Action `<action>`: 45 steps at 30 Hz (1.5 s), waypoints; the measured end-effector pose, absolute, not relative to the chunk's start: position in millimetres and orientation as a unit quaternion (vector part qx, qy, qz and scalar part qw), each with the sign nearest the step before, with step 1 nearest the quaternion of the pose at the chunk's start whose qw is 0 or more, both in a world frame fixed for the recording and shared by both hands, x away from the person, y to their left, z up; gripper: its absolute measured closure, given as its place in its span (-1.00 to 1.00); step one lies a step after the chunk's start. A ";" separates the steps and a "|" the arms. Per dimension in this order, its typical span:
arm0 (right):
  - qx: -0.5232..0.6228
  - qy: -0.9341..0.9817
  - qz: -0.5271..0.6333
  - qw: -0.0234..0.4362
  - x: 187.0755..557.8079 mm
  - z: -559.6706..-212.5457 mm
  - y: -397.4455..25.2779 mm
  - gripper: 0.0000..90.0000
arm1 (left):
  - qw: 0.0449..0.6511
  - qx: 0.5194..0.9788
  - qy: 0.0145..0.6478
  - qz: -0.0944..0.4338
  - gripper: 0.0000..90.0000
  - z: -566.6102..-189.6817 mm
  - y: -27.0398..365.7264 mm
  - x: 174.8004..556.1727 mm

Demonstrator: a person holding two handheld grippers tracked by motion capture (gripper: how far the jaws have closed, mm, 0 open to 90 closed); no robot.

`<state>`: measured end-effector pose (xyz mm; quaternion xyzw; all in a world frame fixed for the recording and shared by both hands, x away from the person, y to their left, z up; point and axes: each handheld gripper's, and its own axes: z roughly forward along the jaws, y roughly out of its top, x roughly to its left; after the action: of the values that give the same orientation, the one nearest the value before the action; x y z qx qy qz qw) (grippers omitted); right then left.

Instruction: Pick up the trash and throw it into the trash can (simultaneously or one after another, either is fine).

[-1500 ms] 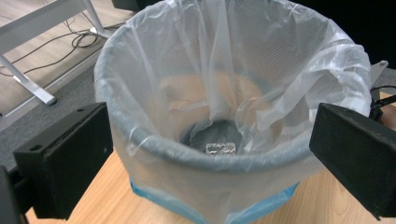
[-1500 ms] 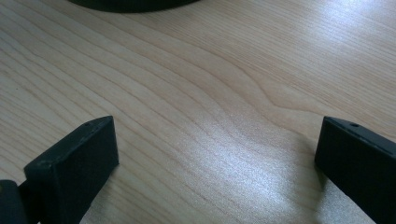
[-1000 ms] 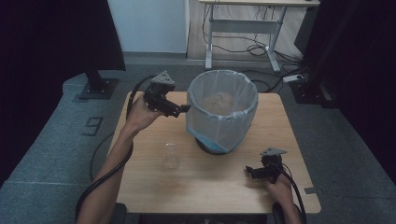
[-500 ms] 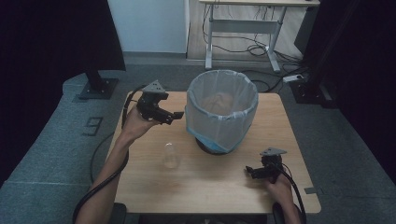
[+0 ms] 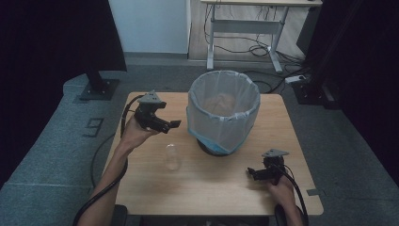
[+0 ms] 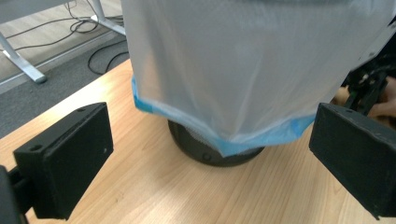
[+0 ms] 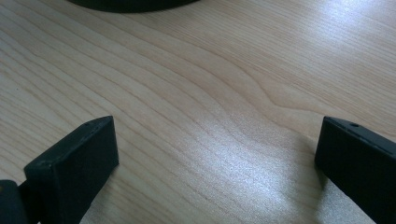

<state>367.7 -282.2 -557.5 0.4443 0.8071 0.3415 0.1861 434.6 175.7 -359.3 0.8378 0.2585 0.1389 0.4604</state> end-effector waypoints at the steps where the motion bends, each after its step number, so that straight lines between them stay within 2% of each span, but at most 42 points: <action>1: 0.444 0.807 0.342 0.186 367.7 -557.5 -282.2 -1.00 | 0.458 0.839 0.259 0.139 -1.00 -362.6 175.8 434.4; 23: 0.444 0.807 0.342 0.187 367.7 -557.7 -282.1 -1.00 | 0.447 0.844 0.263 0.134 -1.00 -422.0 180.7 420.0; 45: 0.445 0.806 0.343 0.187 367.6 -557.7 -282.0 -1.00 | 0.440 0.848 0.268 0.126 -0.97 -461.7 181.2 401.9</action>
<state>367.6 -282.0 -557.7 0.4448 0.8061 0.3428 0.1867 401.9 181.2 -461.7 0.8478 0.2677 0.1265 0.4399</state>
